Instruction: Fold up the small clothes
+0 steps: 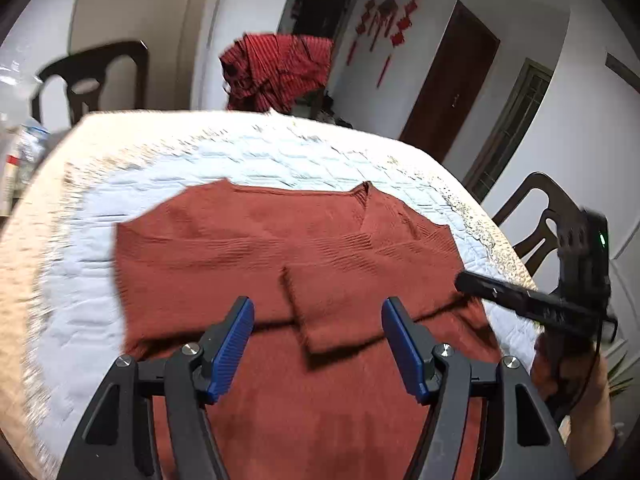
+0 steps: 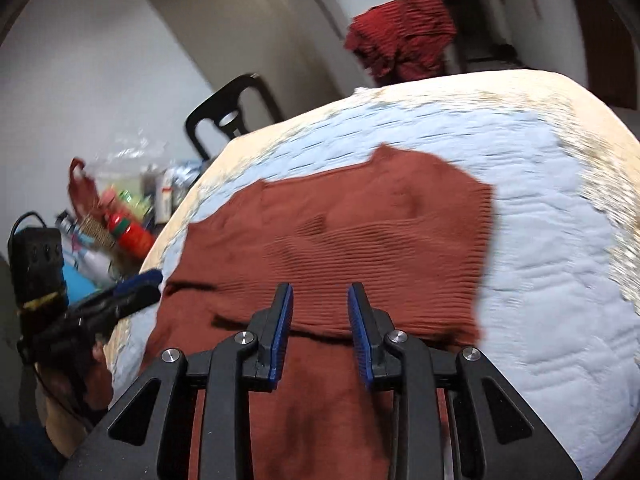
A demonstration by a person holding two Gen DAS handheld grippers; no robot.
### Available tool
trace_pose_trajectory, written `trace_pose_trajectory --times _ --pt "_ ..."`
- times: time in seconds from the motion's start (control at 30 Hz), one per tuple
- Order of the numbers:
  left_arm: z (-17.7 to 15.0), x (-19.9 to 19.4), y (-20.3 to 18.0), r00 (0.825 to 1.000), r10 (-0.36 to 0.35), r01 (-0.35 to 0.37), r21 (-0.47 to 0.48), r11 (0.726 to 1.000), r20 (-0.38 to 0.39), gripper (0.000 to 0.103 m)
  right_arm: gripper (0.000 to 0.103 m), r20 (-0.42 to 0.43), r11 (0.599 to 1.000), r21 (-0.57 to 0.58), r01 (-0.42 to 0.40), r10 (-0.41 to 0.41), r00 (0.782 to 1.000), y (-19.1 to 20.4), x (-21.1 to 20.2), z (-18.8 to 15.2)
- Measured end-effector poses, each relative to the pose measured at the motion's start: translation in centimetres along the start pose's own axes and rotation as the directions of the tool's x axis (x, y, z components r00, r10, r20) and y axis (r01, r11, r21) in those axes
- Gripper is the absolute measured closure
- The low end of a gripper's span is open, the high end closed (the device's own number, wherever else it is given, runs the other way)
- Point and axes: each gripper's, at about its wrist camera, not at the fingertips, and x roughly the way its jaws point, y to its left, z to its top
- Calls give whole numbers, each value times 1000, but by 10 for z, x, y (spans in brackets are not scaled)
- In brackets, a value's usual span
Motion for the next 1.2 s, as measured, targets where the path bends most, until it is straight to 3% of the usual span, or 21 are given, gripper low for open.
trace_pose_trajectory --times 0.07,0.13,0.23,0.33,0.4,0.53,0.63,0.73,0.83,0.93,1.1,1.2 --pt "7 19 -1 999 3 -3 -2 1000 -36 35 74 7 1000 20 21 -21 1000 -9 -4 0" --pt "12 38 -3 998 17 -15 23 1000 -65 41 74 14 999 37 26 -26 1000 -16 -8 0" --pt "15 62 -1 992 22 -19 21 1000 -126 54 74 23 999 41 27 -28 999 -20 -11 2" --pt "16 69 2 991 42 -41 16 999 -130 68 74 38 998 51 23 -25 999 -26 -13 3" --pt "18 68 0 991 31 -28 23 999 -133 94 74 48 998 63 26 -29 998 -31 -14 5" --pt "27 52 -23 995 -2 11 98 995 -99 95 74 53 996 84 33 -37 998 -39 -14 7" --pt "45 25 -39 998 -69 69 143 987 -6 95 74 64 996 86 38 -44 997 -42 -16 9" --pt "56 19 -35 997 -60 53 156 986 44 95 74 70 994 100 47 -54 996 -47 -16 11" --pt "50 47 -5 998 -26 30 74 997 -58 94 74 65 992 105 64 -71 995 -51 -15 13" --pt "32 74 22 987 23 -21 14 1000 -160 91 74 38 990 104 92 -96 995 -57 -10 12" --pt "25 47 23 995 15 -13 12 1000 -99 82 74 30 990 85 116 -119 992 -57 -11 13" --pt "25 26 18 999 33 -31 52 998 -40 81 87 46 992 33 121 -122 991 -45 -16 17"
